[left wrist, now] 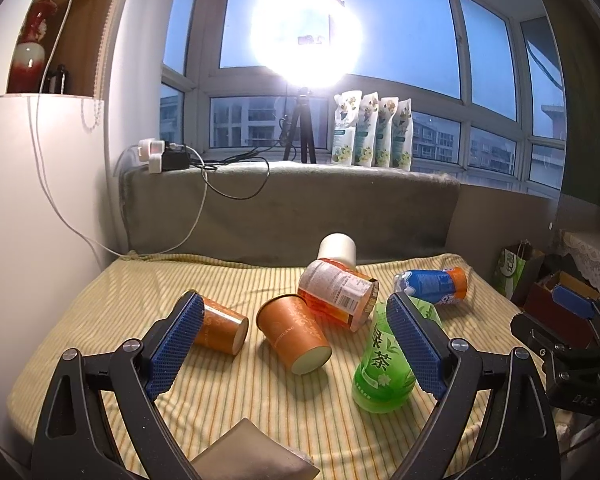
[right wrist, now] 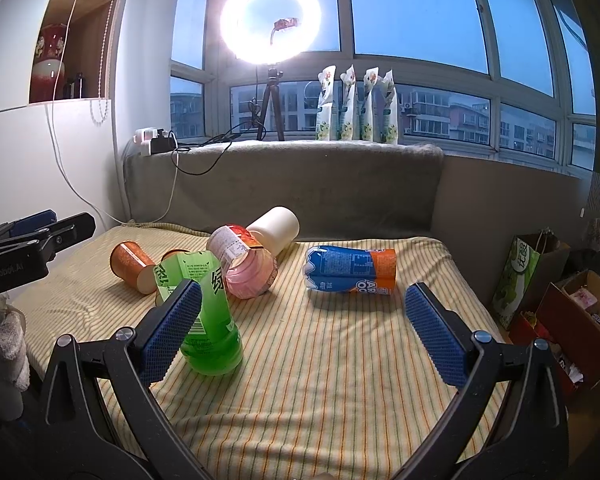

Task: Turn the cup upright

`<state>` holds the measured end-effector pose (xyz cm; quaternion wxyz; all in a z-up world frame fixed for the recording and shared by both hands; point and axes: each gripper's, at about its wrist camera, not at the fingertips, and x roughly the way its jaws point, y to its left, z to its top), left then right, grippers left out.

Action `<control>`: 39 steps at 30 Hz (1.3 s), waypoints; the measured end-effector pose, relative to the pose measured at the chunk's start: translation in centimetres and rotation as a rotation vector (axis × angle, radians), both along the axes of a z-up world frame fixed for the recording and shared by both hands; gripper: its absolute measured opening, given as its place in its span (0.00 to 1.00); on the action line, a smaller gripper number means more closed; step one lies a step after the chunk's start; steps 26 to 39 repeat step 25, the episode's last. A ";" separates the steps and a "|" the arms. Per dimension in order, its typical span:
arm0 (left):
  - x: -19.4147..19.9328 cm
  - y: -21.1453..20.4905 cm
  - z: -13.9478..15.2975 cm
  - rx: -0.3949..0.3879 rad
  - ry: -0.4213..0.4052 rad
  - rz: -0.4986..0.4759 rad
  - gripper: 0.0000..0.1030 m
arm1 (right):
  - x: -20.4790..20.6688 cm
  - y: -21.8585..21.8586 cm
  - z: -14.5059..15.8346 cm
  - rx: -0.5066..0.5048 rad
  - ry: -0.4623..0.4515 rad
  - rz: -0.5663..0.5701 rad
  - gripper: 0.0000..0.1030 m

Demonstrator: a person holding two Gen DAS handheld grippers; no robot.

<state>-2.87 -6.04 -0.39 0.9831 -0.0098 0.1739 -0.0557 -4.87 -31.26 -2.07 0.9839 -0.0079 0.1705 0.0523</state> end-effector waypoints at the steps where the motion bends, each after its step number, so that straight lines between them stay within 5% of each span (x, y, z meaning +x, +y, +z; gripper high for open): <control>1: 0.0 0.0 0.0 0.000 0.001 0.000 0.90 | 0.0 0.0 0.0 0.000 0.001 0.001 1.00; 39: 0.1 0.0 -0.3 0.012 0.000 0.005 0.90 | 0.5 0.6 -1.0 -0.008 0.036 0.018 1.00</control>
